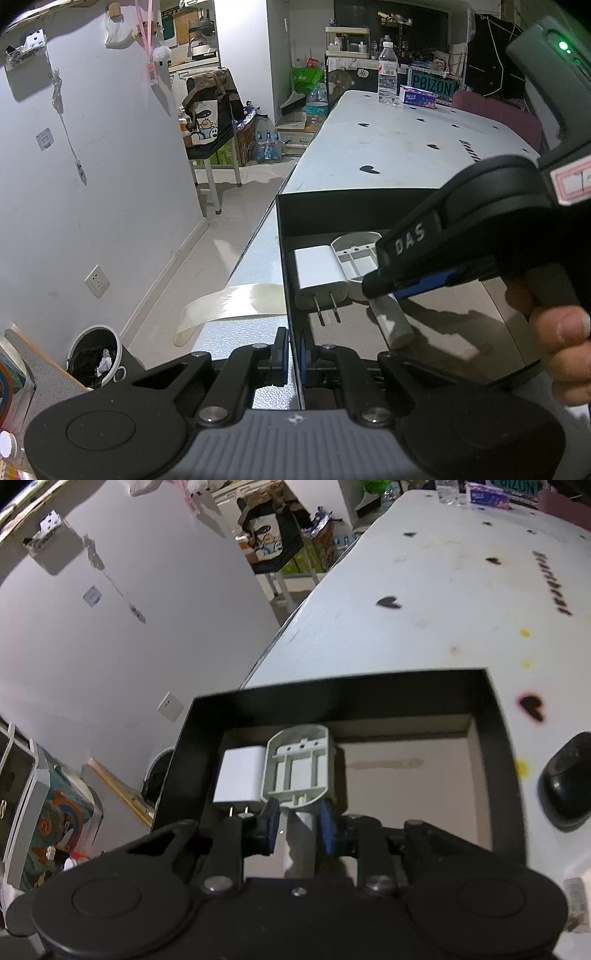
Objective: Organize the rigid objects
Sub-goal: 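Carry the white holder into the box beside the charger and release it, then return the right gripper to the table and grasp the black earbud case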
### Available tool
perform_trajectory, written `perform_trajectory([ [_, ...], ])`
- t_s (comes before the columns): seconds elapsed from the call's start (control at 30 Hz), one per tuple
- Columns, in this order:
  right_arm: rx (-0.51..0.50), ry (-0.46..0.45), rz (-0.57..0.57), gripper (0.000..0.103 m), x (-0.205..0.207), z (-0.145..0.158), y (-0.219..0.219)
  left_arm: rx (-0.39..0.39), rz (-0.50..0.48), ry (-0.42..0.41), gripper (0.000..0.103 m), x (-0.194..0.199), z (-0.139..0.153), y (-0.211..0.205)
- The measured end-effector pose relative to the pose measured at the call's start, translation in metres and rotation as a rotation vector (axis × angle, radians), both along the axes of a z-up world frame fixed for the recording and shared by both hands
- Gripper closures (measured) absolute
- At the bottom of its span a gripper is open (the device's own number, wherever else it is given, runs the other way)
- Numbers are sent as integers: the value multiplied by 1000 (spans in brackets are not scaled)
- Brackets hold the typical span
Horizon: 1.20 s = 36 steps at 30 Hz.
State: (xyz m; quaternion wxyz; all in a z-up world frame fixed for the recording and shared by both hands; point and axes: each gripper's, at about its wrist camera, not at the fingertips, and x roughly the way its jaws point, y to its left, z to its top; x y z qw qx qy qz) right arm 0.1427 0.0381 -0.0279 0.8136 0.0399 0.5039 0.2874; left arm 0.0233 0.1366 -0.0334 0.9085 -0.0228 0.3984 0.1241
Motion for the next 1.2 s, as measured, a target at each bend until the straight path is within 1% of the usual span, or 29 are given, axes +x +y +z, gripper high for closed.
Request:
perform_trajectory([
  [0.17, 42, -39, 3, 69, -7, 22, -16, -1, 0, 0, 97, 0, 0, 0],
  [0.27, 51, -70, 8, 60, -14, 36, -27, 0, 1, 0, 97, 0, 0, 0],
  [0.33, 47, -96, 7, 47, -19, 44, -33, 0, 1, 0, 97, 0, 0, 0],
  [0.37, 45, -107, 7, 44, -21, 47, -37, 0, 1, 0, 97, 0, 0, 0],
  [0.43, 52, -129, 2, 33, -25, 54, -44, -1, 1, 0, 97, 0, 0, 0],
  [0.47, 59, -137, -1, 31, -25, 57, -48, -1, 1, 0, 97, 0, 0, 1],
  [0.53, 69, -161, -9, 21, -29, 63, -55, -2, 2, -1, 97, 0, 0, 1],
  [0.57, 68, -179, -15, 18, -31, 65, -58, -1, 1, -1, 97, 0, 0, 1],
  [0.63, 61, -223, -27, 5, -35, 68, -65, -1, 1, 0, 97, 0, 0, 1],
  [0.73, 68, -273, -15, 0, -39, 70, -72, 1, 1, -1, 97, 0, 0, 1],
  [0.87, 72, -272, -29, 0, -37, 71, -86, 1, 3, -5, 97, -1, 1, 2],
  [1.0, 76, -275, -74, 0, -26, 69, -105, 3, 4, -7, 97, -1, 1, 2],
  [1.1, 66, -288, -133, 0, -11, 64, -123, 3, 4, -7, 97, -1, 1, 2],
  [1.2, 63, -269, -189, 0, 7, 56, -143, 3, 4, -7, 97, -1, 1, 2],
])
